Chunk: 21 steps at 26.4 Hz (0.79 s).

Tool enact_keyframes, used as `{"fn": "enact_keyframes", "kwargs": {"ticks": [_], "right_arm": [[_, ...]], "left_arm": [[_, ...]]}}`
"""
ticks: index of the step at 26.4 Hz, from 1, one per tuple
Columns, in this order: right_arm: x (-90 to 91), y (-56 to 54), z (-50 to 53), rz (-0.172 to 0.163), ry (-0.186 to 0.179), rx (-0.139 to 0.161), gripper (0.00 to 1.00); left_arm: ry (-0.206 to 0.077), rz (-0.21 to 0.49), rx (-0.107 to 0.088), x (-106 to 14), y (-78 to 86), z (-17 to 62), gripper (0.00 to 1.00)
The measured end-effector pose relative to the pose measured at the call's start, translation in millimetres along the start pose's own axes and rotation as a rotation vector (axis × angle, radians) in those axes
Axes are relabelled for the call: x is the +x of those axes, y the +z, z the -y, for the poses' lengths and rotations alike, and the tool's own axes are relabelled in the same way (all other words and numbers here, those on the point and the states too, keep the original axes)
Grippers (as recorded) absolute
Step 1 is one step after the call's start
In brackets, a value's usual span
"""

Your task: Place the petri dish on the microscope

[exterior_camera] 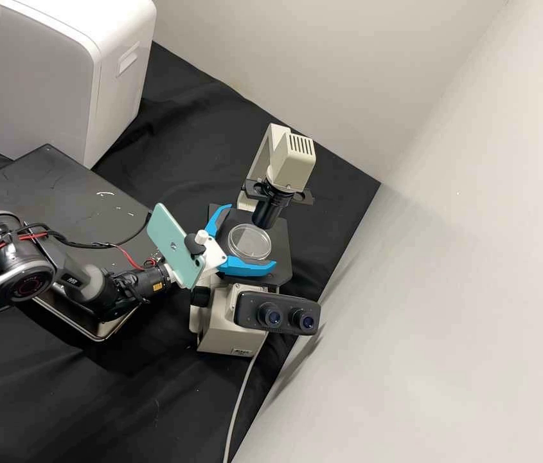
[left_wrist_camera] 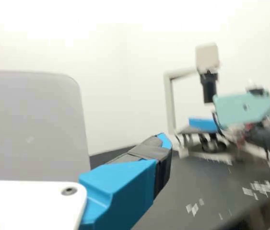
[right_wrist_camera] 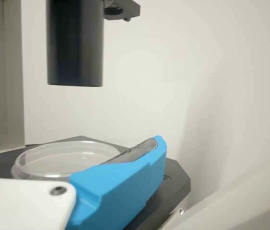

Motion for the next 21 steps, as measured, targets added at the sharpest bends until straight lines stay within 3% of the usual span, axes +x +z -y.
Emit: {"fn": "enact_keyframes", "kwargs": {"ticks": [1, 3, 6, 9, 14, 16, 21], "right_arm": [[-2.4, -0.1, 0.5, 0.001, -0.003, 0.0, 1.0], [-6.8, -1.6, 1.4, -0.005, -0.005, -0.001, 1.0], [-17.0, -2.8, 1.8, 0.002, 0.001, -0.007, 1.0], [-26.9, -4.2, 2.7, 0.014, 0.016, -0.002, 1.0], [-39.8, -3.3, 2.5, 0.002, 0.053, -0.002, 1.0], [-45.0, -1.6, 3.0, 0.009, 0.047, -0.005, 1.0], [-54.8, -4.7, -2.8, 0.004, 0.049, 0.072, 1.0]], "left_arm": [[0.021, -0.006, -0.014, -0.6, -0.1, -2.7, 1.0], [0.04, -0.009, -0.025, -1.5, 0.1, -5.5, 1.0], [0.076, -0.027, -0.069, -3.8, 2.3, -10.8, 1.0], [0.113, -0.028, -0.088, -5.6, 0.5, -16.2, 1.0], [0.117, -0.034, -0.107, -5.6, -0.4, -16.5, 1.0], [0.118, -0.034, -0.111, -5.6, -0.4, -16.5, 1.0], [0.118, -0.034, -0.111, -5.6, -0.4, -16.5, 1.0]]}}
